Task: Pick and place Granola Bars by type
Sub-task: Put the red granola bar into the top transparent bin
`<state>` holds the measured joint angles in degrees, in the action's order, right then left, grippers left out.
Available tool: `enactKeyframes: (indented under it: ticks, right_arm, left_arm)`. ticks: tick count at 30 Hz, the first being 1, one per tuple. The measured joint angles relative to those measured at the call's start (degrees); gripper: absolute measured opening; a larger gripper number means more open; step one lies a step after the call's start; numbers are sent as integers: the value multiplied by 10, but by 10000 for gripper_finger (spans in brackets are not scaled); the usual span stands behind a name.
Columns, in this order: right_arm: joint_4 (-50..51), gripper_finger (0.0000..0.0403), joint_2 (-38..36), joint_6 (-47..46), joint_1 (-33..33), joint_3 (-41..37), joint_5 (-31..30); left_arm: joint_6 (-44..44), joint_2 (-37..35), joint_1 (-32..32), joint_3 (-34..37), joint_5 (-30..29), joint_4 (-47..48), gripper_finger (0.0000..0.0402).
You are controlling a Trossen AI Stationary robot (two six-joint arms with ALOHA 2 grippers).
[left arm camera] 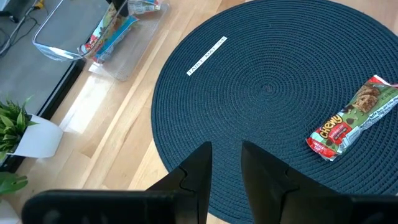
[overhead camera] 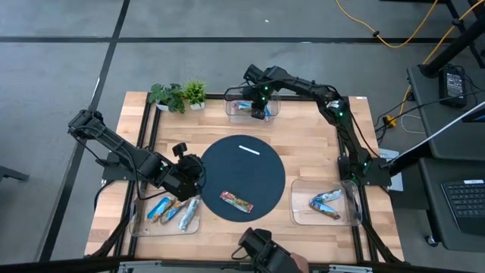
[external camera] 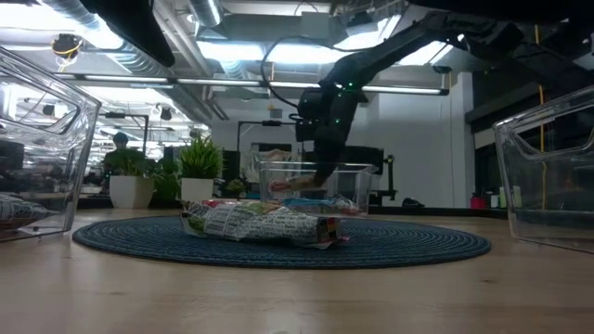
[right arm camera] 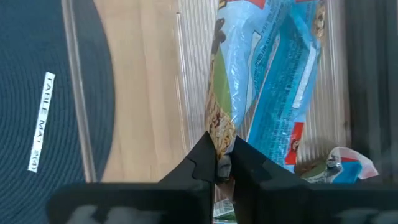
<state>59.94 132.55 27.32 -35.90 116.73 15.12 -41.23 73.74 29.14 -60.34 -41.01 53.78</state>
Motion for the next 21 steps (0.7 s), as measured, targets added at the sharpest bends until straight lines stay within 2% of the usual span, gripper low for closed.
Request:
enactKeyframes:
  ticks: [13, 21]
  right_arm:
    - [2, 39, 2, -1, -1, 0, 1]
    - [1, 72, 3, -14, -1, 0, 0]
  left_arm:
    - [0, 0, 0, 0, -1, 0, 77]
    - [0, 0, 0, 0, -1, 0, 77]
